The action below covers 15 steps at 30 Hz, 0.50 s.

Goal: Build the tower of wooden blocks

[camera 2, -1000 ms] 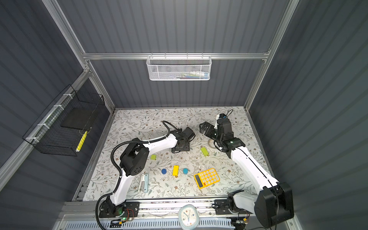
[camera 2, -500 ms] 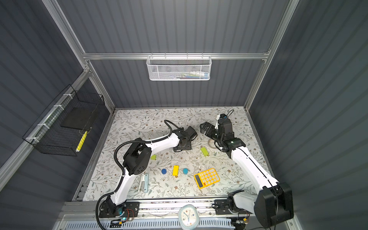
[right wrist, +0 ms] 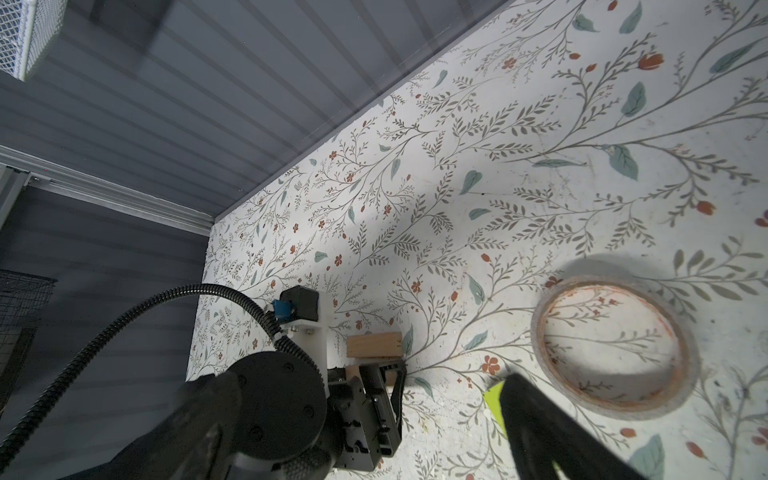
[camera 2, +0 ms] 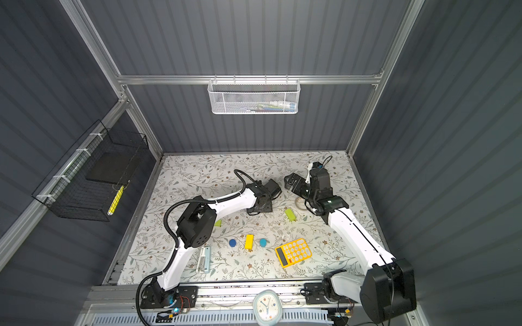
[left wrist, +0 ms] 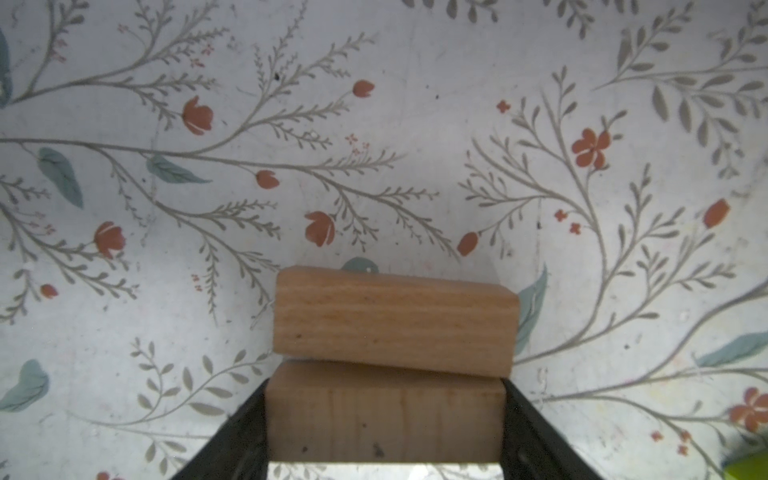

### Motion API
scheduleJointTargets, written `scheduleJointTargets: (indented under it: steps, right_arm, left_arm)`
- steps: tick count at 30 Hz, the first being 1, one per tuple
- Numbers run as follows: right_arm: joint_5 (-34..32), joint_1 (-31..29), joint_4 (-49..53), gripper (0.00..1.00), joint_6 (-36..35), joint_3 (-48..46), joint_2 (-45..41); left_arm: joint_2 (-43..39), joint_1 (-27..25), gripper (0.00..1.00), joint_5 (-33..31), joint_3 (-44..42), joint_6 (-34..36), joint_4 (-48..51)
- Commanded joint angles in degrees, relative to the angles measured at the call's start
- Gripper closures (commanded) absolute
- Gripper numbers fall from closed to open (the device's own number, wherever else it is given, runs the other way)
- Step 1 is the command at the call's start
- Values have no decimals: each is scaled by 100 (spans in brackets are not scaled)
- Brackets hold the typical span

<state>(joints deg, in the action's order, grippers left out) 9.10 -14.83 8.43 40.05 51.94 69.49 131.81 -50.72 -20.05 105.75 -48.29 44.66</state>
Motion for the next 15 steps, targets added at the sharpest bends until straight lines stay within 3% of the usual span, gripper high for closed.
scheduleJointTargets:
  steps: [1, 15]
  right_arm:
    - [66, 42, -31, 1, -5, -79, -10]
    - [167, 60, -105, 1, 29, -103, 10]
  left_arm:
    - [337, -30, 30, -111, 15, -5, 429]
    - [328, -34, 23, -238, 7, -26, 455]
